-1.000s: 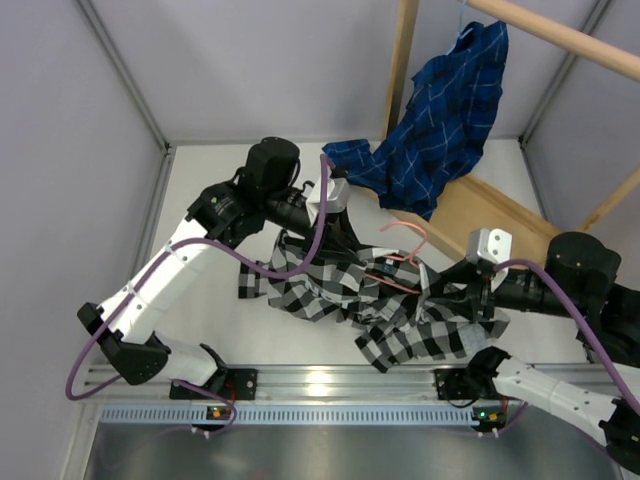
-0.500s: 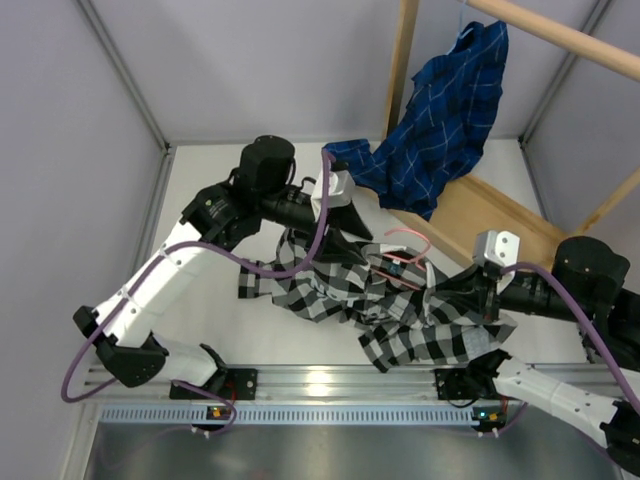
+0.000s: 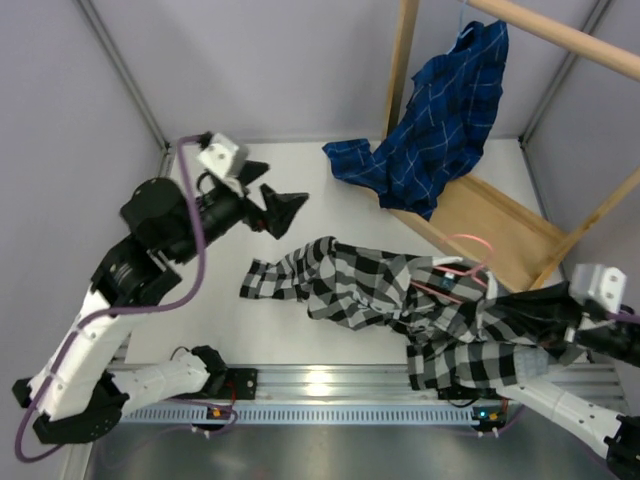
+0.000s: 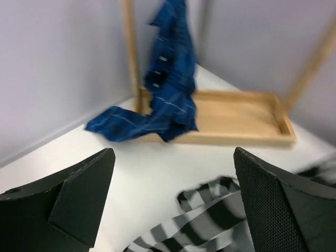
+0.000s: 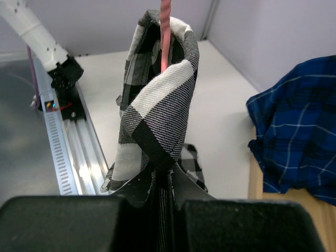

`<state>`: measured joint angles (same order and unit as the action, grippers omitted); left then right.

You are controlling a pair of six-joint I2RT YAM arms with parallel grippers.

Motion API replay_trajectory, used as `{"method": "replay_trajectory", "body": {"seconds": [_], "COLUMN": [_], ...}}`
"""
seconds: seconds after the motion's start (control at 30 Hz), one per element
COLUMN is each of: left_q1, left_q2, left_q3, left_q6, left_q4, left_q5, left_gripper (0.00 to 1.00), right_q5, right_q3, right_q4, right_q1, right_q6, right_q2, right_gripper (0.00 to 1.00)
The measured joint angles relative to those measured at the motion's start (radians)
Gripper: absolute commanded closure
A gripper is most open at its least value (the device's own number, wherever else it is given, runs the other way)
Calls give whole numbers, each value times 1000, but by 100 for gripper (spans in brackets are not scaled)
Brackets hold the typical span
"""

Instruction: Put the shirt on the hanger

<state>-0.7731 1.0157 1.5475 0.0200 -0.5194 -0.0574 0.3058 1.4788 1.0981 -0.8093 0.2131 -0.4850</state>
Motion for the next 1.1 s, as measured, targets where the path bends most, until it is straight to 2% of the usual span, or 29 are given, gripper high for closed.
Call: {"method": "replay_trajectory", "body": {"seconds": [0.07, 0.2, 0.37, 0.57, 0.73, 0.9, 1.1], "left_q1": [1, 1, 1, 1, 1, 4, 103], "left_q2": [-103, -288, -432, -494, -523, -513, -490], "left_q3": [-64, -166, -273, -434, -533, -603, -626], "left_q6": [45, 98, 111, 110, 123, 136, 135], "left_q4": [11, 19, 15, -37, -64, -58, -35], "left_q5": [145, 309, 417, 517, 550, 551, 487], "left_gripper": [2, 2, 2, 2, 2, 2, 2], "right_q5": [-39, -157, -343, -508, -685, -818, -956], "right_q3": [56, 169, 314, 536, 611, 518, 126], "right_q4": [18, 42, 80, 108, 106, 90, -96], "right_q1": [0, 0, 0, -2, -14, -22, -23], "right_q6": [-14, -46, -85, -130, -150, -180, -234], "right_q2": [36, 69, 72, 72, 72, 55, 12], "right_gripper": [100, 100, 100, 100, 100, 100, 100]}}
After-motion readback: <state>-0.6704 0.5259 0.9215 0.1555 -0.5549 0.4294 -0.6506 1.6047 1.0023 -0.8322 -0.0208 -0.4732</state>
